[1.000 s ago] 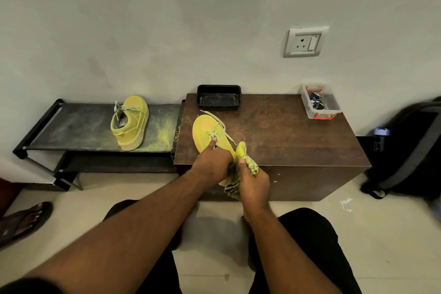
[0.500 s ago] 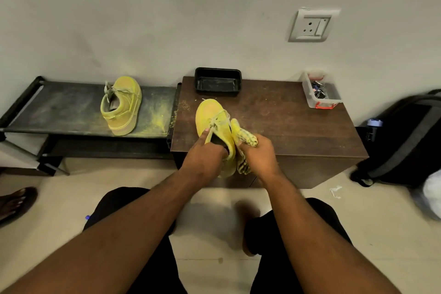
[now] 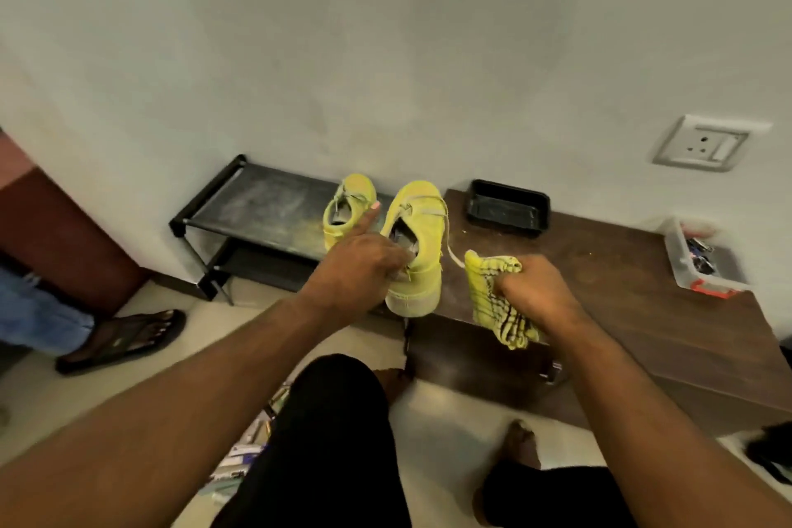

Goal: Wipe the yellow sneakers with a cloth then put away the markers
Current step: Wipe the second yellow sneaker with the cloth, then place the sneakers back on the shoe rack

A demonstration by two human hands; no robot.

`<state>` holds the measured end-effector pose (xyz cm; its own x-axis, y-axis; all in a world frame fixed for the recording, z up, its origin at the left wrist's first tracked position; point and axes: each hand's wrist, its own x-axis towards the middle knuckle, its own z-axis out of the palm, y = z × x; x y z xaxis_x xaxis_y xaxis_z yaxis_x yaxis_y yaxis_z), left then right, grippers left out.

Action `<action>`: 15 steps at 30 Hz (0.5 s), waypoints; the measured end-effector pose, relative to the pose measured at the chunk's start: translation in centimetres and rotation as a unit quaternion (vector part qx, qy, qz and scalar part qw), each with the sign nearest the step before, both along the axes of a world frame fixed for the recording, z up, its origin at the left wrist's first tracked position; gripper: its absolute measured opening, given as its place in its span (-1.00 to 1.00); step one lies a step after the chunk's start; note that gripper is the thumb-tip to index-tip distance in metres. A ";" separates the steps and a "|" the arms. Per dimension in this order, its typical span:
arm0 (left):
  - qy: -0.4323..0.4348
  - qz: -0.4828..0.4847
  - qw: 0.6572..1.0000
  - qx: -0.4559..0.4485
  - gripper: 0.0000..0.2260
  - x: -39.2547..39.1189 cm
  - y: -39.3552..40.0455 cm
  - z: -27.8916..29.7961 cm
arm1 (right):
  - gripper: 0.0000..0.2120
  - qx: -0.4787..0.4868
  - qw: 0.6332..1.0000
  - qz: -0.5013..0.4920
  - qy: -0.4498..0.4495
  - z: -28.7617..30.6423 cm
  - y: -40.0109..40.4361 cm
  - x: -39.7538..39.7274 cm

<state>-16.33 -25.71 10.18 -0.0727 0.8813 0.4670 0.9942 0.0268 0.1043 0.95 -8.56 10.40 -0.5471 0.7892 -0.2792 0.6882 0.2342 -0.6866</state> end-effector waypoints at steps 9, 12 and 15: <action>0.089 0.105 0.990 -0.019 -0.78 -14.0 -8.1 2.0 | -0.88 0.095 0.985 0.141 -0.001 1.2 -3.2 -15.0; 0.089 0.135 0.985 -0.055 -0.82 -17.9 -9.8 -0.2 | -0.88 0.123 0.977 0.174 -0.010 0.1 -3.7 -18.5; 0.084 0.155 0.980 -0.093 -0.76 -21.2 -10.2 -3.2 | -0.87 0.129 0.974 0.185 -0.007 -1.2 -3.6 -21.2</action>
